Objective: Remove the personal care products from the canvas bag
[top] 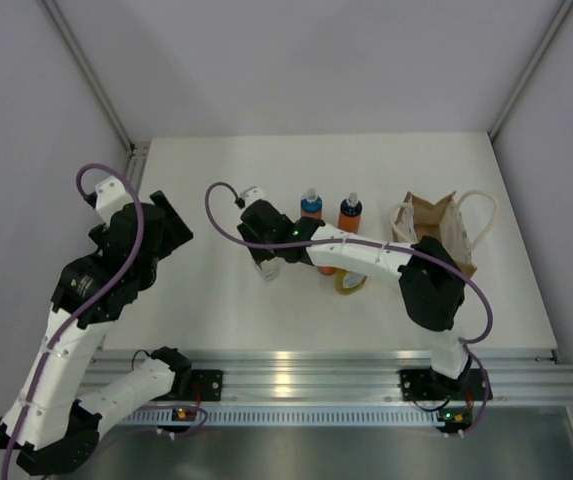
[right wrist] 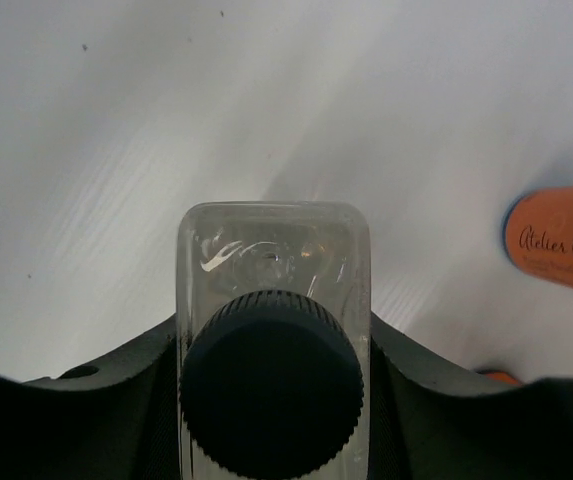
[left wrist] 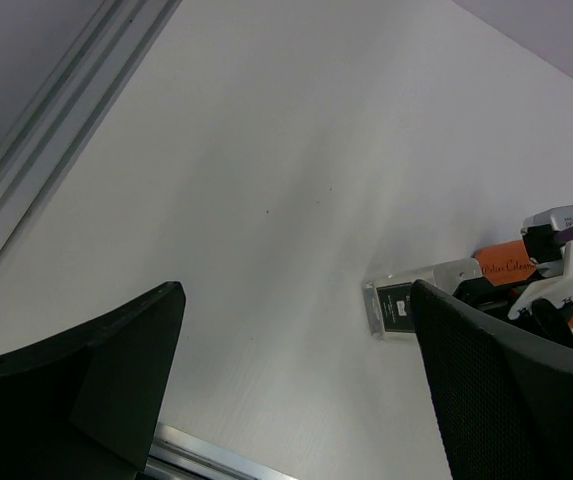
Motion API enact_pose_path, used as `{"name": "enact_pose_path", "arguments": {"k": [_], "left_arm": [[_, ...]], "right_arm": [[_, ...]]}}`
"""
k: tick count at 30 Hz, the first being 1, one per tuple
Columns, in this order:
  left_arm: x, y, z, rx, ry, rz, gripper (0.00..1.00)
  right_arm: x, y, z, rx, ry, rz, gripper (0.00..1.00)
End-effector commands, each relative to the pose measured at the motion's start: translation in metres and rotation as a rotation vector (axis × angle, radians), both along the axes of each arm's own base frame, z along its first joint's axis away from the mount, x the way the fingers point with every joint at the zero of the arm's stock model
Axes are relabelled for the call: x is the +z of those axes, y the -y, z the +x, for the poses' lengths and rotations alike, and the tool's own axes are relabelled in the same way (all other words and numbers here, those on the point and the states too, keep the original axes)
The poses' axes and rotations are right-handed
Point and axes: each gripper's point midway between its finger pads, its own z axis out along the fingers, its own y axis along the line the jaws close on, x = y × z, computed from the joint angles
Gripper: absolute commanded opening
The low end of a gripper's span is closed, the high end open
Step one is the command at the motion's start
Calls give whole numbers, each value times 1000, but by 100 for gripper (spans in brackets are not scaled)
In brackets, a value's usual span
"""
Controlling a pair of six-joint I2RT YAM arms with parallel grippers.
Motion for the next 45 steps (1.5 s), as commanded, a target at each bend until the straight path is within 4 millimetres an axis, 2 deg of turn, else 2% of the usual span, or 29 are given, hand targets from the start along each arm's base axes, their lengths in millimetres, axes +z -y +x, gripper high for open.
{"name": "enact_pose_path", "arguments": {"k": [1,4,5,7,8,10,14,15,17,18,20,21,22,23,24,25,26,27,29,30,32,33,35,36,38,41,45], "left_arm": [[-7,3,0,-41,-38,35,99],[-11,5,2,-61,-59,55,99],[-13,7,3,-72,-65,55,99],[-15,10,4,-86,-73,61,99],[-16,12,5,-94,-77,60,99],[-14,11,7,-101,-72,72,99],[-11,9,10,-105,-75,108,99],[-10,11,12,-115,-82,119,99],[-9,14,15,-130,-89,127,99],[-9,15,16,-139,-93,136,98],[-5,18,19,-150,-96,138,98],[-1,19,21,-162,-91,144,98],[-2,21,24,-169,-104,153,98],[-1,22,25,-178,-107,161,98],[3,23,26,-179,-102,160,98],[3,23,28,-173,-112,168,99],[3,21,29,-159,-117,169,99],[9,20,30,-154,-107,167,99],[14,17,33,-140,-110,169,98],[20,12,33,-123,-103,167,98],[25,6,34,-104,-106,181,98],[31,2,32,-90,-98,185,99],[37,-5,29,-58,-92,195,99],[41,-7,27,-51,-88,195,98],[44,-11,24,-34,-82,191,99],[55,-24,12,19,-44,191,99],[64,-33,-2,31,-24,199,99]], "right_arm": [[56,-22,23,-51,133,202,0],[45,-18,20,-42,124,184,10],[43,-17,20,-41,123,180,25],[39,-13,16,-36,114,170,48],[39,-12,15,-32,113,170,63],[45,-8,14,-33,123,171,73],[79,1,15,-33,181,202,89],[96,6,14,-33,204,222,92],[113,17,18,-44,220,238,95],[132,26,16,-50,238,262,96],[149,50,21,-94,255,254,99],[168,67,21,-130,277,272,99],[179,79,23,-158,283,275,100],[179,104,27,-206,266,232,99],[200,126,27,-256,288,245,99],[206,143,27,-289,292,231,99],[204,170,28,-339,279,183,100],[220,192,23,-375,301,190,99],[232,230,21,-446,320,172,99],[241,254,8,-474,333,158,100],[251,285,-1,-529,349,139,100],[257,306,-15,-556,360,119,99],[261,330,-27,-592,369,96,100],[263,344,-40,-610,369,87,100],[264,362,-51,-647,367,75,99],[269,389,-78,-696,380,100,100],[263,408,-101,-738,358,98,100]]}}
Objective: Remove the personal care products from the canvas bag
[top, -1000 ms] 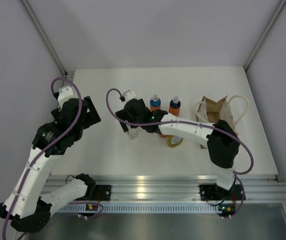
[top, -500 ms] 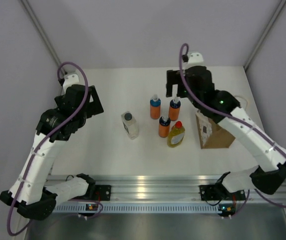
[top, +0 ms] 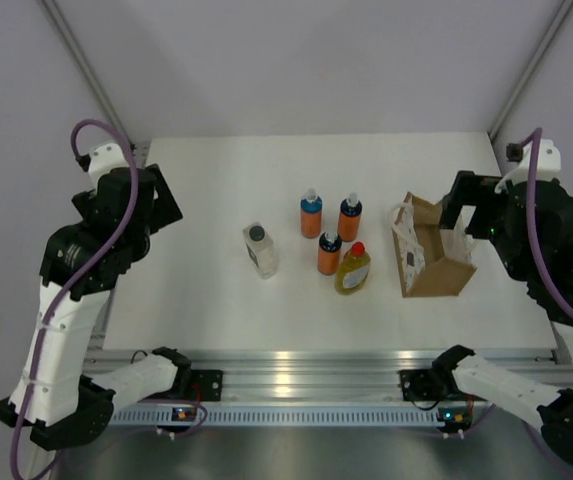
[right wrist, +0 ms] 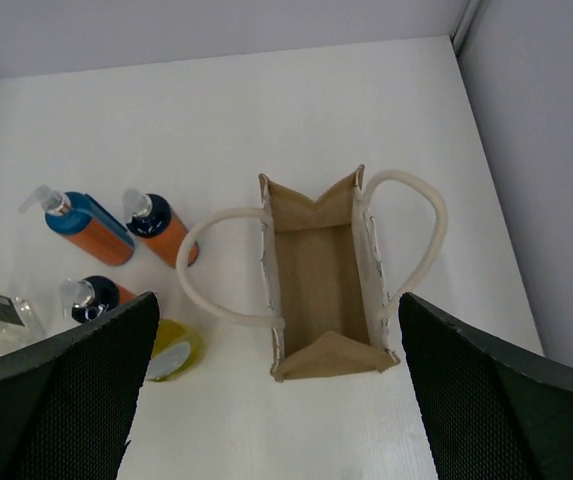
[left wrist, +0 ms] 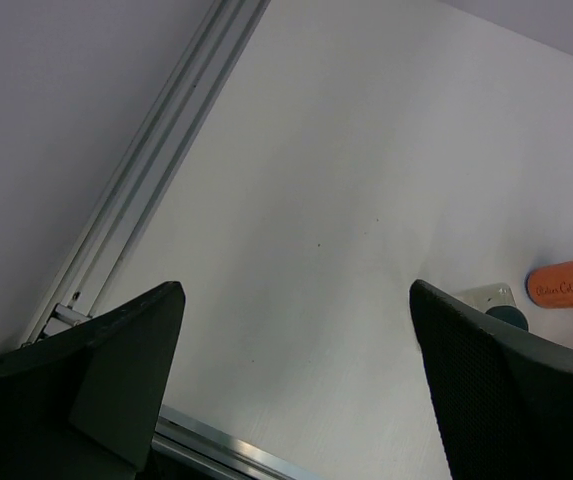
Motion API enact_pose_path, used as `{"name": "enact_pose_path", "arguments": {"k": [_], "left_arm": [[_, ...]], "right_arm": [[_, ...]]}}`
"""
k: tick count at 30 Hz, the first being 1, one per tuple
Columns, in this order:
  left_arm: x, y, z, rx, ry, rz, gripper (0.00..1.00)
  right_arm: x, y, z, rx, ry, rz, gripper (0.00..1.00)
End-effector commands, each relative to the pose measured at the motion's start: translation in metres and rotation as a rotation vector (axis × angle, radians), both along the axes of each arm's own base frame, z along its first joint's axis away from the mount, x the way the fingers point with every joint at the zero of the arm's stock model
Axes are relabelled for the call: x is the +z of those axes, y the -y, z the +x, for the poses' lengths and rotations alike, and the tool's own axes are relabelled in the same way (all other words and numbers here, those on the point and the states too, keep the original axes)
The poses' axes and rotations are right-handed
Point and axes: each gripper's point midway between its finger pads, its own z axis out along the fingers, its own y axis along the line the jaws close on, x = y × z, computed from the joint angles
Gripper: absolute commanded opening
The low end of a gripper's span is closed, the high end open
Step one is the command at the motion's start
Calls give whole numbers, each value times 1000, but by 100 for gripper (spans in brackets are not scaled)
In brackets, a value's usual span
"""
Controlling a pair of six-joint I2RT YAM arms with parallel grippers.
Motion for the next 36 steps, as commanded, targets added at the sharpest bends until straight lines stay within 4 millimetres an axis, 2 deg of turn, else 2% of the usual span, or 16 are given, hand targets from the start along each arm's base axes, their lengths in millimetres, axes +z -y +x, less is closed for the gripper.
{"name": "enact_pose_path", "arguments": {"k": [1,8,13,17,19,22,36], "left_arm": [[15,-17,-20,36,32,10,99],[13,-21,-43,-5,30,0,99],[7,-15,-55,-76,26,-33,99],[-8,1,-57,-174,0,-64,99],[-24,6,-57,-196,-37,-64,99],[-34,9,-57,-214,-49,-65,98],[-29,3,-47,-166,-13,-42,99]], "right_arm": [[-17,25,-27,-56,-87,-38,100],[-22,49,-68,-80,-91,-6,99],[-32,60,-83,-86,-134,-51,100],[-34,67,-84,-106,-139,-80,99],[-33,69,-83,-127,-136,-85,100],[-32,70,-82,-136,-130,-84,100],[-32,61,-68,-128,-86,-50,99]]}}
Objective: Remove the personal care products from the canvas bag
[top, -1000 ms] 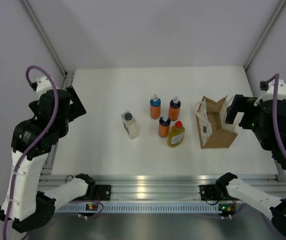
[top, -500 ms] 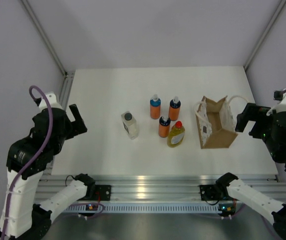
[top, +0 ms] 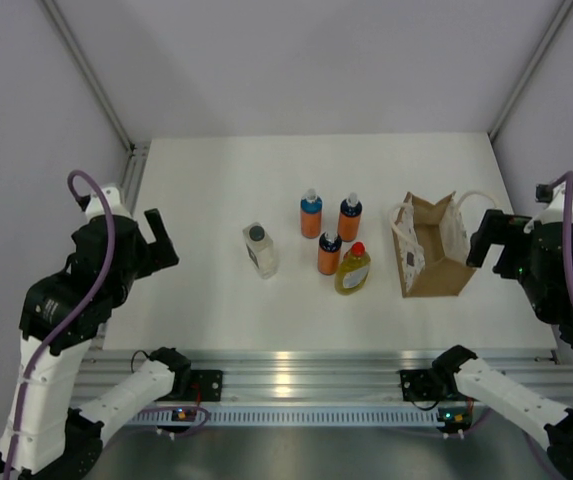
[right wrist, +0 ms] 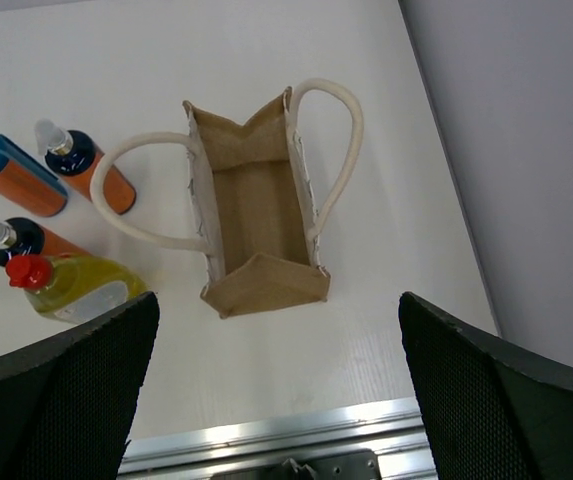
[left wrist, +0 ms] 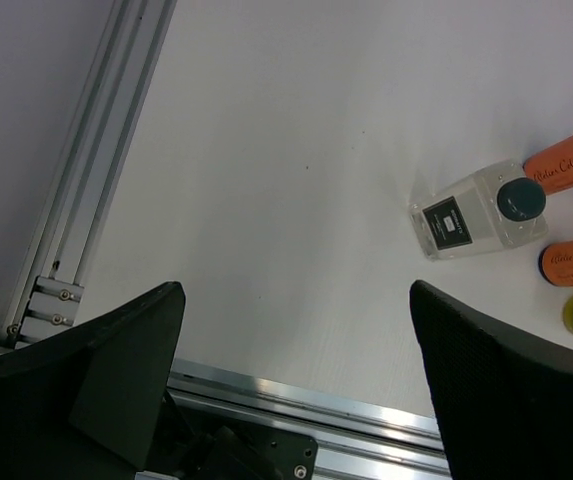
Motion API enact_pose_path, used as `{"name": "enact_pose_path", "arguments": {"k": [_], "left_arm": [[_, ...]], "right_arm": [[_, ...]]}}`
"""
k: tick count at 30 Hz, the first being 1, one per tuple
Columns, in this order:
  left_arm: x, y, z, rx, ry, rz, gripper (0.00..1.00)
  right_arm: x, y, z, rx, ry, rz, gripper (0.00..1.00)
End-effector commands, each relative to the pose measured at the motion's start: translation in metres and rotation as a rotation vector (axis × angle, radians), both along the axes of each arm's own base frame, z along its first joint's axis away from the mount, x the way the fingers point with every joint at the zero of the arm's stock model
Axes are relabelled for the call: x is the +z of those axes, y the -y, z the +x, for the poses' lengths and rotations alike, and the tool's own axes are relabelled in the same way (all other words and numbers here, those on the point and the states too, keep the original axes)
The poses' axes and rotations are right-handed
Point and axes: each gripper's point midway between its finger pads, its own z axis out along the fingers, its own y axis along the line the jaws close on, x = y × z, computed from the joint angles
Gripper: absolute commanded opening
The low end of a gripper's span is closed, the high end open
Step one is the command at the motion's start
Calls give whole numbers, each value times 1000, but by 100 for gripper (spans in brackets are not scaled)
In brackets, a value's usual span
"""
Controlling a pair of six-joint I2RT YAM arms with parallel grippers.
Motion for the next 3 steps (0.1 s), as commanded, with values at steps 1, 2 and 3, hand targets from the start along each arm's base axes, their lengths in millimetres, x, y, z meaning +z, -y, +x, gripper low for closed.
{"name": "enact_pose_path", "arguments": {"k": [1,2,3], "left_arm": [[12,-2,10,22,59,3,99],[13,-2,11,26,66,3,99],[13,-2,11,29,67,3,99]], "right_arm": [[-4,8,-3,-32,-7,-18,100],[-3,7,-1,-34,0,-15,99],[-4,7,0,-36,-1,-15,100]]}}
